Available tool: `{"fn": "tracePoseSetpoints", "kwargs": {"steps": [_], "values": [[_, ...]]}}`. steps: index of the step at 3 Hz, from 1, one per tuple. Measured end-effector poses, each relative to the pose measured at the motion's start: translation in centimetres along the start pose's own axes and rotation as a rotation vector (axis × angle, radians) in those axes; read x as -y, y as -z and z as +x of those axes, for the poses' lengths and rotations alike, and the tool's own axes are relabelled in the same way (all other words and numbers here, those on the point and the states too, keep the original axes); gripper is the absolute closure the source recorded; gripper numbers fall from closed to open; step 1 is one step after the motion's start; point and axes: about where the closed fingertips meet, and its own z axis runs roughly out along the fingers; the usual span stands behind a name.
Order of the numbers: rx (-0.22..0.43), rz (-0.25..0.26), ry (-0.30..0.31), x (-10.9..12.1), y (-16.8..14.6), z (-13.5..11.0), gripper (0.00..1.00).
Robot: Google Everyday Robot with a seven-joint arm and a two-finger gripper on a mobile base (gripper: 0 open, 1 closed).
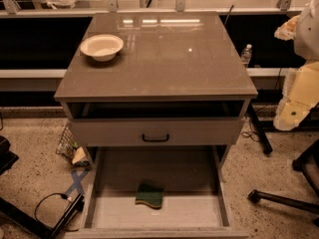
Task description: Pick sponge from middle drawer and place on counter
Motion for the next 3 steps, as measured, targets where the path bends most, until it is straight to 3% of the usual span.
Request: {"fn": "tracePoseSetpoints", "kwargs": {"steps": [1,2,3], "values": [[0.0,0.0,0.0,0.0,0.0,0.0,0.0],[0.04,0.025,-0.021,0.0,-1.3,0.4,0.0],[0.151,0.002,-0.057,-3.0,-6.3,2.8,0.0]]}}
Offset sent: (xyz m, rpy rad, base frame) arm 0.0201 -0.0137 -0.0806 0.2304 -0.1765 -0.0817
